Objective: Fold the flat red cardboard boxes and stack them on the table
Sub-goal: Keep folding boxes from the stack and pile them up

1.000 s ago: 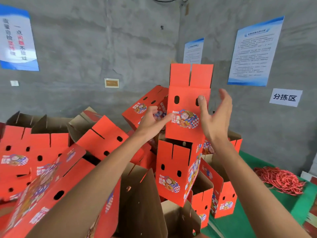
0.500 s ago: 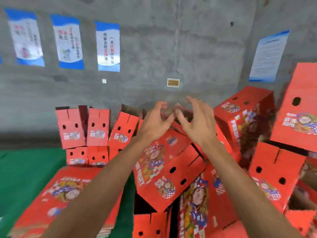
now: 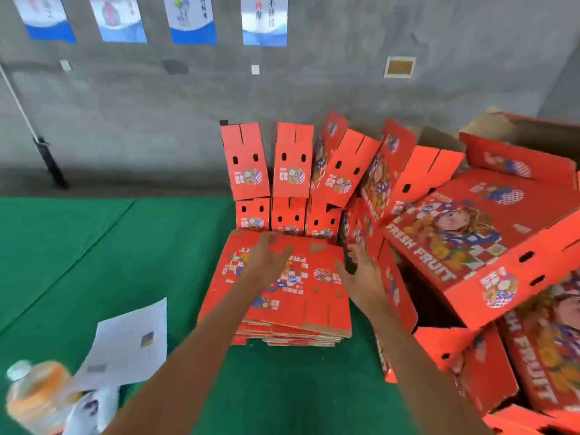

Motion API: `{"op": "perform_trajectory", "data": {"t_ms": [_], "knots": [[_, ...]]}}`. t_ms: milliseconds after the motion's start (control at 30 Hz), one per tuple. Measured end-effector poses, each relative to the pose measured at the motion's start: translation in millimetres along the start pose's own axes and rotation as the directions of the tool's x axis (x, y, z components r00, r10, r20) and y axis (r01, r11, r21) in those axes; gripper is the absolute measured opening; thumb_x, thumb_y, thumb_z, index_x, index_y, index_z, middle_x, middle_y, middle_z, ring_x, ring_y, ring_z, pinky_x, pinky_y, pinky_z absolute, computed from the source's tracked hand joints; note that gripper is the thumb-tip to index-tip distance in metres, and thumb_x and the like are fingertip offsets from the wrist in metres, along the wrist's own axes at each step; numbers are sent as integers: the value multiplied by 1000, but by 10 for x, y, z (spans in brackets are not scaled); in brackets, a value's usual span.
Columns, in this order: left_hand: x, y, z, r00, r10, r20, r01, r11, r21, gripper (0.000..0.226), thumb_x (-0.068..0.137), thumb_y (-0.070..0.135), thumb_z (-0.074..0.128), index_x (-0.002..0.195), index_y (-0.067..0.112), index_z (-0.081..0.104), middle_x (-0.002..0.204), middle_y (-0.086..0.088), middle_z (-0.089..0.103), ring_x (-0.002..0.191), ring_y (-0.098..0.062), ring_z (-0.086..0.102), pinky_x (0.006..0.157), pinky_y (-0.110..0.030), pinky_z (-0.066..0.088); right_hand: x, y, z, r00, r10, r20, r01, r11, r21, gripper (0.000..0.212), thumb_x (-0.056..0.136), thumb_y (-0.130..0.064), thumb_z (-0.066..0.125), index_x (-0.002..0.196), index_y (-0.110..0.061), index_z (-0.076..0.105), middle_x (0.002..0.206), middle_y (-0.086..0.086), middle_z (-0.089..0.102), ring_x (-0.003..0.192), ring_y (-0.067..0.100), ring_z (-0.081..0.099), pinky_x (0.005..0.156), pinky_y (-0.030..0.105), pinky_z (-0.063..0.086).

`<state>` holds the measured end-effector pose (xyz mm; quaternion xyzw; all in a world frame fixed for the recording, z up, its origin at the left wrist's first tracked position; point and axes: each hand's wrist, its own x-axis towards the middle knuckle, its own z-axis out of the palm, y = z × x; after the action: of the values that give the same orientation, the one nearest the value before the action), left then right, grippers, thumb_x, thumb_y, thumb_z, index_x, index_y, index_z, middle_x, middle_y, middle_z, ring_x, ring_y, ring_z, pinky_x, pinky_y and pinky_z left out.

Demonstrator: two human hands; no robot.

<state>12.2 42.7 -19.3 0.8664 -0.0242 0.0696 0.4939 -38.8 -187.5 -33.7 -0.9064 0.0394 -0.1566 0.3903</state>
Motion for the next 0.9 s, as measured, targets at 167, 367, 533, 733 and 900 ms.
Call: {"op": "perform_trajectory", "data": {"t_ms": [167,367,533,733,900], "knots": [[33,-966,-130,978,-205,24,202,974,102,64,97,51,66,144,11,48,139,-4,58,117,-21,61,94,-35,50,-179,457,746,973,162,164,-157,987,-44,49,99,-39,65,145,-24,55,140,8,60,125,23,60,101,35,48],[75,-1842,-253,899,-438,-23,431,873,229,73,95,42,71,151,5,43,141,-12,59,116,-27,63,96,-42,56,-85,971,1246,887,388,251,-331,912,-241,68,96,-47,68,155,-22,43,155,17,40,140,34,46,113,51,45],[290,-2042,-248,885,-458,-87,456,812,366,54,93,42,66,133,7,56,129,-11,61,122,-31,57,102,-53,51,164,1174,1411,820,537,197,-485,835,-259,91,89,-55,73,158,-11,33,154,20,42,141,40,44,114,57,43],[543,-1972,-182,797,-604,-11,548,716,433,82,91,60,64,153,12,40,155,-21,40,144,-41,33,117,-54,32,326,1215,1465,741,663,108,-671,735,93,97,86,-37,82,154,3,28,154,23,44,139,41,47,113,55,42],[449,-1975,-264,761,-643,-81,644,735,211,73,91,51,66,142,6,40,141,-21,52,132,-41,48,110,-52,43,173,1134,1383,698,714,59,-695,655,297,91,94,-58,64,158,-4,29,160,19,37,143,38,42,113,50,38]]}}
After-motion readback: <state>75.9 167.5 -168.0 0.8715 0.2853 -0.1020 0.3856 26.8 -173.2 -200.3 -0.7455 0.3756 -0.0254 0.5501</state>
